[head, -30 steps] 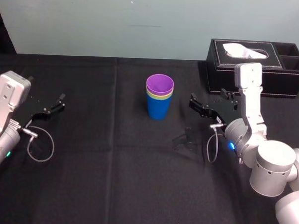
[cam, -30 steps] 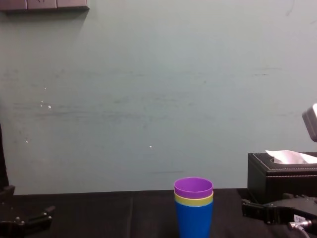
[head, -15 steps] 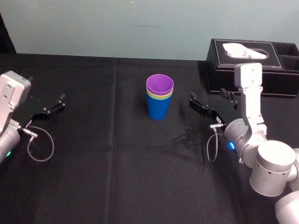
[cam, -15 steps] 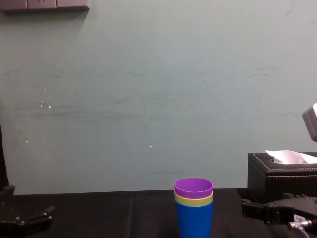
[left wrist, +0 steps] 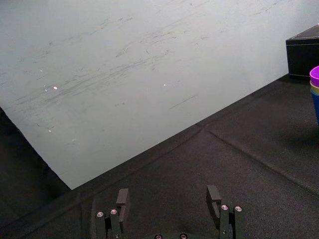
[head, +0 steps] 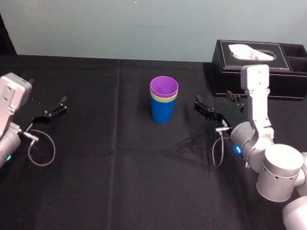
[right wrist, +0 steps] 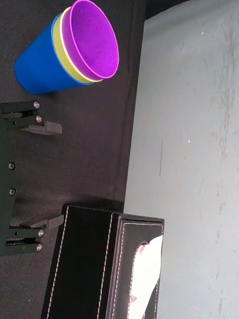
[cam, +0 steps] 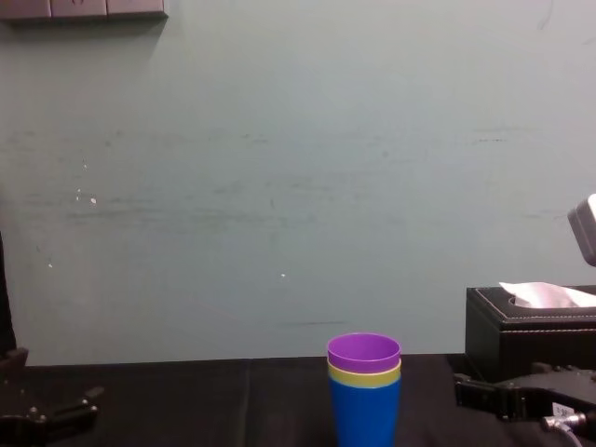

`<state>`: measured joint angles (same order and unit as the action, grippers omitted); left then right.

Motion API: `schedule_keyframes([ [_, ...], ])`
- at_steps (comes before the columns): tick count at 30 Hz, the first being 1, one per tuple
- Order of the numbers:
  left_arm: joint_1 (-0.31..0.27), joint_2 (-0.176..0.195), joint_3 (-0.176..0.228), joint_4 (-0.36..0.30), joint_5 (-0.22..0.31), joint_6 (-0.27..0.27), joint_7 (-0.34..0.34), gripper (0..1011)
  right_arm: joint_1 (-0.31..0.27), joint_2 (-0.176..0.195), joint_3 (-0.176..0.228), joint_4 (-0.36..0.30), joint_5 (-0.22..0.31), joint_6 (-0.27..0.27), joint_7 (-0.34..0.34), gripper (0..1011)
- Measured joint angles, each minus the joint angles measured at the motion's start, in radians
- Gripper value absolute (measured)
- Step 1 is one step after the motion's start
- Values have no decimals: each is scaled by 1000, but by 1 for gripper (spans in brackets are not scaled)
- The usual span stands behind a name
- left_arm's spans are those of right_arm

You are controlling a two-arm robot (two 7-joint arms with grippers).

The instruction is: Stack the three plastic cups sequentially using one hand.

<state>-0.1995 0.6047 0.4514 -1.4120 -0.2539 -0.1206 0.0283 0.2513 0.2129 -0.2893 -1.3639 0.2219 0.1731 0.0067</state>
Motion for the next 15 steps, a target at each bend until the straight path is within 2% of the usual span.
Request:
schedule_keyframes([
  [15, 0, 0, 0, 0, 0, 0, 0, 1011, 0, 0, 0, 0, 0, 0, 0, 1000],
])
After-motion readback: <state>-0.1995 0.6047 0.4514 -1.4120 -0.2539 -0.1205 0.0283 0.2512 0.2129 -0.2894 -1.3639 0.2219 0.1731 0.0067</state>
